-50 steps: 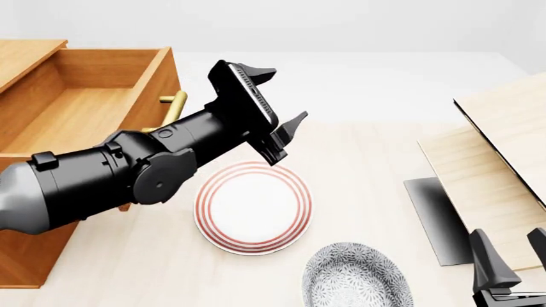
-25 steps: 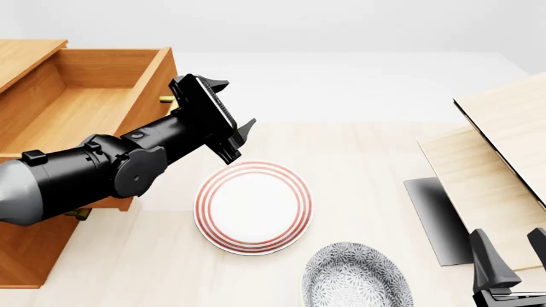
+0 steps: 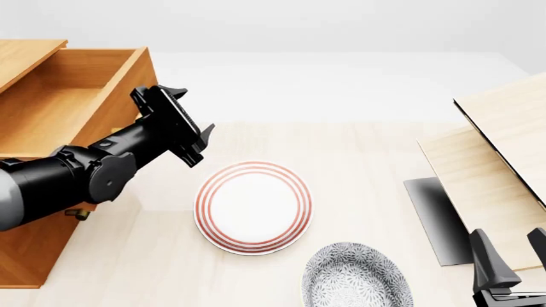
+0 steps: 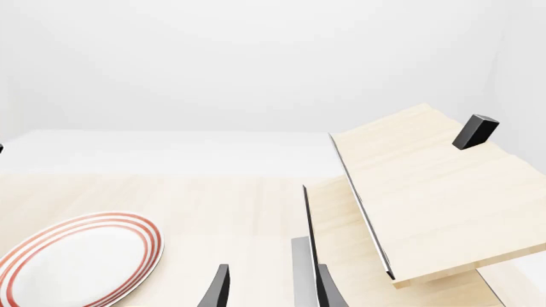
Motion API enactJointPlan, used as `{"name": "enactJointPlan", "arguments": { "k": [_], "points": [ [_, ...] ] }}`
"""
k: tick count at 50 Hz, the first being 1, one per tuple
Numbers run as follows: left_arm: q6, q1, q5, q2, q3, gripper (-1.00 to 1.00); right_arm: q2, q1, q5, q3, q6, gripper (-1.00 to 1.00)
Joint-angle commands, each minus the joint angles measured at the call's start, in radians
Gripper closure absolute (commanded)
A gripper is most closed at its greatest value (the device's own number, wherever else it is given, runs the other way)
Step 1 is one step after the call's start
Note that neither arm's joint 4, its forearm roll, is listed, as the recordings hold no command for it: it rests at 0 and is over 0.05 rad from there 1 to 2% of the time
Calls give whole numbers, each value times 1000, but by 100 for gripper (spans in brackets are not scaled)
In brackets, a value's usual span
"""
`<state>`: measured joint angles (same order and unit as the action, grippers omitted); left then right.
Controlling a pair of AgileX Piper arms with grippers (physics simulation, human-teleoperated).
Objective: Close the top drawer of the cabinet.
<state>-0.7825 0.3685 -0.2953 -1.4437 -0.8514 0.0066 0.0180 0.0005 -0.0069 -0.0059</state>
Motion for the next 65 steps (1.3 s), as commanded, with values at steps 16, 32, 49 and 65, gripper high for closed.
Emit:
{"name": "enactJointPlan", "arguments": {
  "k": [16, 32, 49, 65],
  "points": [
    [-17, -167, -16, 49, 62, -100, 0, 0, 0, 0, 0, -100],
    [-16, -241, 4, 92, 67, -100, 0, 0, 0, 0, 0, -100],
    [-55, -329, -16, 75, 86, -100, 0, 0, 0, 0, 0, -100],
    [-90, -397, -34, 73, 115, -100, -2, 0, 1, 1, 0, -100]
  ]
}}
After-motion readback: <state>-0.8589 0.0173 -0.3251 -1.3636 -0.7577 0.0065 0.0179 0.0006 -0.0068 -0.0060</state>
